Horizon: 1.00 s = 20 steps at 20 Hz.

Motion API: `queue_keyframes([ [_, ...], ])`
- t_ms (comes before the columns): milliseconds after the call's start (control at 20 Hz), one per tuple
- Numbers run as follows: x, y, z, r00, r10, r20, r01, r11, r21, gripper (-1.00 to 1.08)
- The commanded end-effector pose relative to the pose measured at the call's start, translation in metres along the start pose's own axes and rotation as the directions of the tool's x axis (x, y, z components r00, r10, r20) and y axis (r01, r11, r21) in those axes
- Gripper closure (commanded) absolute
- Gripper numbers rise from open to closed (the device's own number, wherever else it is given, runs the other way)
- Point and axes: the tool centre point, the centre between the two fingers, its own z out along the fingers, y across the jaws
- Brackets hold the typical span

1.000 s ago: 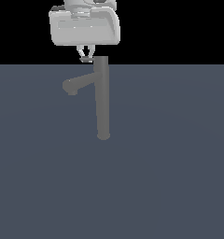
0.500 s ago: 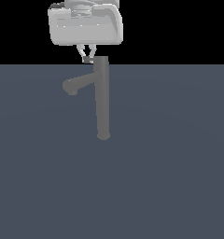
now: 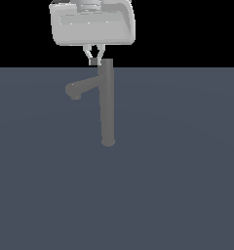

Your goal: Turn on the faucet by rotating a designated handle.

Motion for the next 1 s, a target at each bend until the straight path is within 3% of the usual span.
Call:
queue_keyframes([
  [0, 0.000, 0.000, 0.000, 1.000, 0.000, 0.000, 0.000, 1.000, 0.000, 1.08],
  [400, 0.020, 0.056, 0.001, 1.000, 0.023, 0.010, -0.023, 1.000, -0.006, 1.08],
  [450, 0.020, 0.056, 0.001, 1.000, 0.023, 0.010, -0.023, 1.000, -0.006, 1.08],
  [500, 0.005, 0.020, 0.000, 0.999, -0.031, 0.019, 0.031, 1.000, -0.001, 1.08],
  [950, 0.040, 0.048, 0.001, 1.000, 0.000, 0.015, 0.000, 1.000, -0.004, 1.08],
])
